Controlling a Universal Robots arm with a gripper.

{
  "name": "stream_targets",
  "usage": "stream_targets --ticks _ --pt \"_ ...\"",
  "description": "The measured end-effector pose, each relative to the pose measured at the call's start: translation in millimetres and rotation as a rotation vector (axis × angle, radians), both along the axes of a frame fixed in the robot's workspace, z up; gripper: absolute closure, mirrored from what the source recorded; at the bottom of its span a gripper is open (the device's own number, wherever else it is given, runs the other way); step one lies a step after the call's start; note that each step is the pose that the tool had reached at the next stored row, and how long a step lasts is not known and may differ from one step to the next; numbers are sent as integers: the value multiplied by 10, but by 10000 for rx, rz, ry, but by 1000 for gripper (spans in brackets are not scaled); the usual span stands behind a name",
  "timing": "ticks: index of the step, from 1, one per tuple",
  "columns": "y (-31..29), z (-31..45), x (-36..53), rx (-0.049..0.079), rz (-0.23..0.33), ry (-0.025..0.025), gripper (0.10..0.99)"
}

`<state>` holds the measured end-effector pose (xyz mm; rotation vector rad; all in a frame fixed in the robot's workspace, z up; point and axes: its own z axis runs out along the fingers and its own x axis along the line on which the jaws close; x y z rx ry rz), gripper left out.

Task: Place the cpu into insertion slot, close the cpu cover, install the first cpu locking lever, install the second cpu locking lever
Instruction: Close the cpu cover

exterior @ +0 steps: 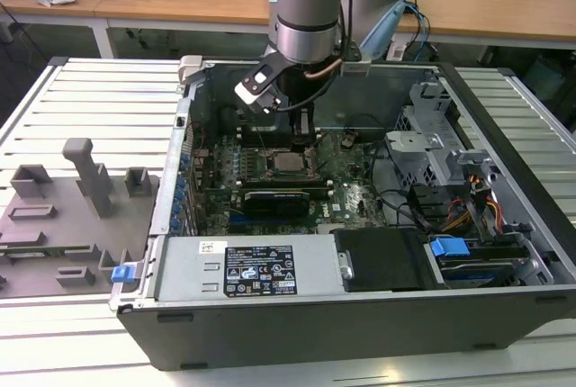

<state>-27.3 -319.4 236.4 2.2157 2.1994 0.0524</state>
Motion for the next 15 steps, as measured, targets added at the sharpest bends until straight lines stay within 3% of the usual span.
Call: stream_targets --ticks 9,15 --pt "0 38 14 -1 -1 0 980" --pt "0 197 14 -1 0 0 980"
